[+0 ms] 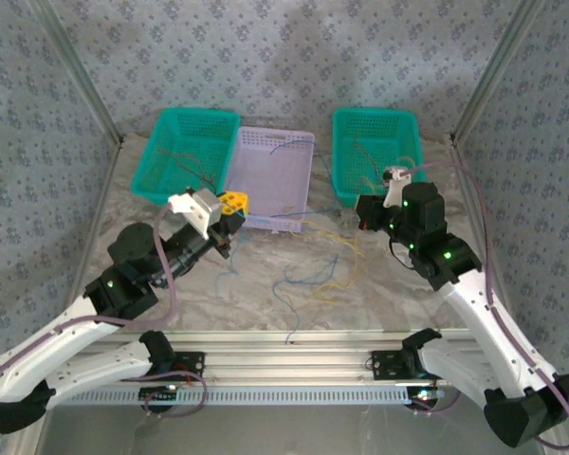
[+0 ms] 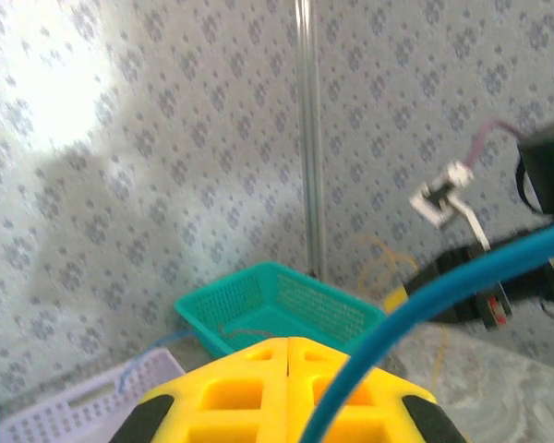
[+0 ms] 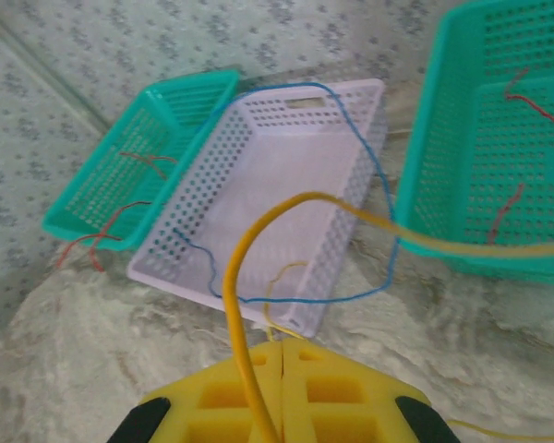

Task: Untangle the cables

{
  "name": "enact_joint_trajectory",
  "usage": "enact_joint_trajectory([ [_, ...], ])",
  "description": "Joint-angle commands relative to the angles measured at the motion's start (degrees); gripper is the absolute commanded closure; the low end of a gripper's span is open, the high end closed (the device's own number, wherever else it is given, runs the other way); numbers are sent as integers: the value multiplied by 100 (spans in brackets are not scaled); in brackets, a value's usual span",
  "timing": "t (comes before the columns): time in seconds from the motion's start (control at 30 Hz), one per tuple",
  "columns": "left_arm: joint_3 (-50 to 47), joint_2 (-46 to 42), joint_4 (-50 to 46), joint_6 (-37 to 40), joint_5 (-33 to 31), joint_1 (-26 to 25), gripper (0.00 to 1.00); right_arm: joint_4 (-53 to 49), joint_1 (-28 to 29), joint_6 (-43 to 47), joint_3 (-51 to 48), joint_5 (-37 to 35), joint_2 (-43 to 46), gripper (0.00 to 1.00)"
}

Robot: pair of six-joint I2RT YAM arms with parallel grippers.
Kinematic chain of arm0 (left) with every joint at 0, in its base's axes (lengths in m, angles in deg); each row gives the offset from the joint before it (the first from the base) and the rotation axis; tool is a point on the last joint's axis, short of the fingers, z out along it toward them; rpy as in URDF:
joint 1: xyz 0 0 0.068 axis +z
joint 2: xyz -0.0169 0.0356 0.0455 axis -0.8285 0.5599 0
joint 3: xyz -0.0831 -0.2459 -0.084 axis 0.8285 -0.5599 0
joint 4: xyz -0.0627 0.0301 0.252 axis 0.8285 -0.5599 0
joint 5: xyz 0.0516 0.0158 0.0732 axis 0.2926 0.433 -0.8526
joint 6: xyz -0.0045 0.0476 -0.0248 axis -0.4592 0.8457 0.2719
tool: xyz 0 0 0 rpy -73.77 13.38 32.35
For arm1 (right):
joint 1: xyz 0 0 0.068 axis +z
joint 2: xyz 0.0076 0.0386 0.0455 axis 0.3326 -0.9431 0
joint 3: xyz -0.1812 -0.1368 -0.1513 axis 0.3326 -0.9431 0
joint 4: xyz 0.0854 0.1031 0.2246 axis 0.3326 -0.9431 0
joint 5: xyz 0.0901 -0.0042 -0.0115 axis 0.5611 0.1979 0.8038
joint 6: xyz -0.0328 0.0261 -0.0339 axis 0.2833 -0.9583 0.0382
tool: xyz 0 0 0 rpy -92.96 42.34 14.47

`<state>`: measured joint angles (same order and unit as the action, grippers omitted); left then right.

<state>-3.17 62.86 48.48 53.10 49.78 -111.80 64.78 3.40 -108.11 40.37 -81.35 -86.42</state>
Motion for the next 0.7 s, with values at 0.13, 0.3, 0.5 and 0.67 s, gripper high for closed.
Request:
enact_joint_trajectory([
  [0.13, 1111, 836, 496, 849, 218, 422, 100, 399, -58, -194, -641, -431, 482, 100],
  [0.3, 1900, 1697, 860, 676, 891, 1221, 100, 528, -1, -136, -1136, -146, 913, 100],
  [0.5, 2660, 2803, 1071, 544, 1238, 1959, 100, 420, 53, 20, -1527, 184, 1416, 100],
  [0.67, 2786, 3613, 1322, 238, 1441, 2388, 100, 191, 72, 269, -1498, 359, 1642, 100],
])
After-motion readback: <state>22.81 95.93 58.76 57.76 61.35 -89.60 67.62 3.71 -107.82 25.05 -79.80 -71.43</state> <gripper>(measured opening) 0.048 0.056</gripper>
